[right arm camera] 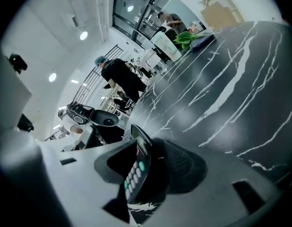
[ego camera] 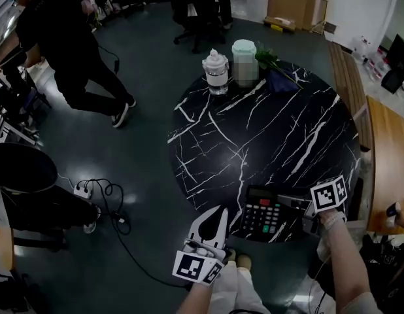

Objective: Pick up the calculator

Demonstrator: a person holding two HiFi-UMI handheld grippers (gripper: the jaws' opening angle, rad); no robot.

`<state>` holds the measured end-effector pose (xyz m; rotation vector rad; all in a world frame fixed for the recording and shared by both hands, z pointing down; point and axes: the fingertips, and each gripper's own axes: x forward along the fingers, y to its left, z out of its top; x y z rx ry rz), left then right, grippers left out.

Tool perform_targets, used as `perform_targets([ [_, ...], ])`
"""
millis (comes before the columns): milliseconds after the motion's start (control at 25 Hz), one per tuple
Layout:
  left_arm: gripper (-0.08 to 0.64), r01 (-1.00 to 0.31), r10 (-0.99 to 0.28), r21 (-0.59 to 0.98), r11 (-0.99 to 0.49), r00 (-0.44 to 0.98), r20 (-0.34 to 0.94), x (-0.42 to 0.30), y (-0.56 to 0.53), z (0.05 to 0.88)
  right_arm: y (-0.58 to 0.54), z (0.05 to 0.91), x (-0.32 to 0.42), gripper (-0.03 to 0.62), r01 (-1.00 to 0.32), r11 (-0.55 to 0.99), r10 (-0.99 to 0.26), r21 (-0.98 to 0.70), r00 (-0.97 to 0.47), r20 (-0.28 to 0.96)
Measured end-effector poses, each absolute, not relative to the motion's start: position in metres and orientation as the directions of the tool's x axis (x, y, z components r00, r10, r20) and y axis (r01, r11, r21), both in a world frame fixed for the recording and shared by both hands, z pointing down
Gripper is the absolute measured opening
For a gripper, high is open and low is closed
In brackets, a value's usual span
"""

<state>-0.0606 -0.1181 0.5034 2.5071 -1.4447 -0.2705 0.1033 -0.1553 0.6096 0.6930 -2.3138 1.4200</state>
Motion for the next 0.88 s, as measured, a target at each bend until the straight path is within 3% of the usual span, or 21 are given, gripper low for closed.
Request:
perform_targets([
  [360,0.008,-0.823,-0.873,0.319,-0.471,0.487,-0.030,-0.064,-0.115,0.508,-0.155,0.616,0.090,0.156,-0.522,0.317,-0.115,-0.792,-0.850,0.514],
  [560,0.008,-0.828,-0.880,0.330,-0.453,0.474,-0.021,-0.073,-0.110,0.511,-0.147,0.613,0.088,0.090,-0.471,0.378,-0.075,-0.797,-0.874,0.481],
  [880,0.008,-0.832,-0.891,0.354,-0.427,0.453,-0.011,-0.081,-0.106,0.513,-0.140,0.599,0.084,0.049,-0.393,0.383,-0.156,-0.836,-0.920,0.360],
])
